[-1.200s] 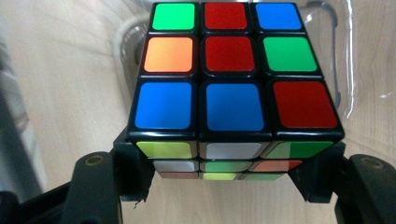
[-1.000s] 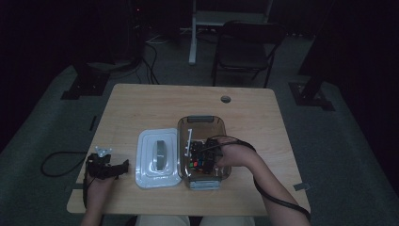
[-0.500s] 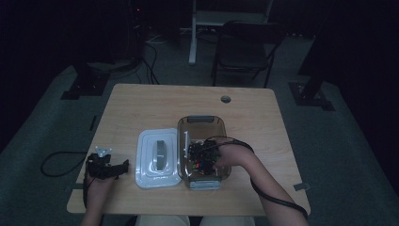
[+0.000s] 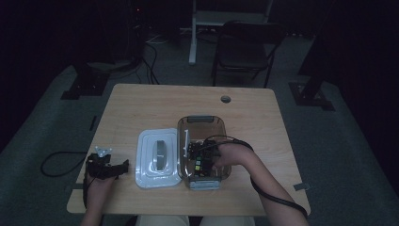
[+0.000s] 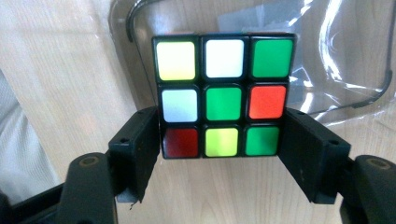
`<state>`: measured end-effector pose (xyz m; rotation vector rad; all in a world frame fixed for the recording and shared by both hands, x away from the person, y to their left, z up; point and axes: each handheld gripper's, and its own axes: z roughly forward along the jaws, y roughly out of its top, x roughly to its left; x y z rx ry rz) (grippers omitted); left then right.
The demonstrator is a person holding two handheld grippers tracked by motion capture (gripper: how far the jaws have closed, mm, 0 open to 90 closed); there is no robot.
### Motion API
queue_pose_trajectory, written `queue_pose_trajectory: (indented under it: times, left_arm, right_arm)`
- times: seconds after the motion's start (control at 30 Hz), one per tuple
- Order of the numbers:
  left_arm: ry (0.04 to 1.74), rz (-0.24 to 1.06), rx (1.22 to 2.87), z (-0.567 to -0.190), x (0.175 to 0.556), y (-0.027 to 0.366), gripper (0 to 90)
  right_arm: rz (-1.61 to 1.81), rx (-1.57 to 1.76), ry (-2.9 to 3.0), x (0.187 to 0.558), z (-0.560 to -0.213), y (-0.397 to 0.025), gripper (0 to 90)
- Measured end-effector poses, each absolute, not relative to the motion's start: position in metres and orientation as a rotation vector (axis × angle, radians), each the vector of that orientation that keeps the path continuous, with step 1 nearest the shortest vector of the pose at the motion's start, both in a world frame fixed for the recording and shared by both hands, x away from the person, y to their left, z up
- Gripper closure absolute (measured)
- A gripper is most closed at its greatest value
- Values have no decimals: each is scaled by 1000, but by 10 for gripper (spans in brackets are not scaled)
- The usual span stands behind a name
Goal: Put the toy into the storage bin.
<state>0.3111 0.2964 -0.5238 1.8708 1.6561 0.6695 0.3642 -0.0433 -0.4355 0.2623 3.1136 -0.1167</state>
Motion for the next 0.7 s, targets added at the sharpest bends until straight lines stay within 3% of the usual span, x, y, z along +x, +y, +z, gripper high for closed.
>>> queue_pose_trajectory:
  times: [0.7]
  left_arm:
    - [1656, 670, 1871, -524, 311, 297, 19]
  right_arm:
    - [303, 419, 3070, 364, -414, -66, 211]
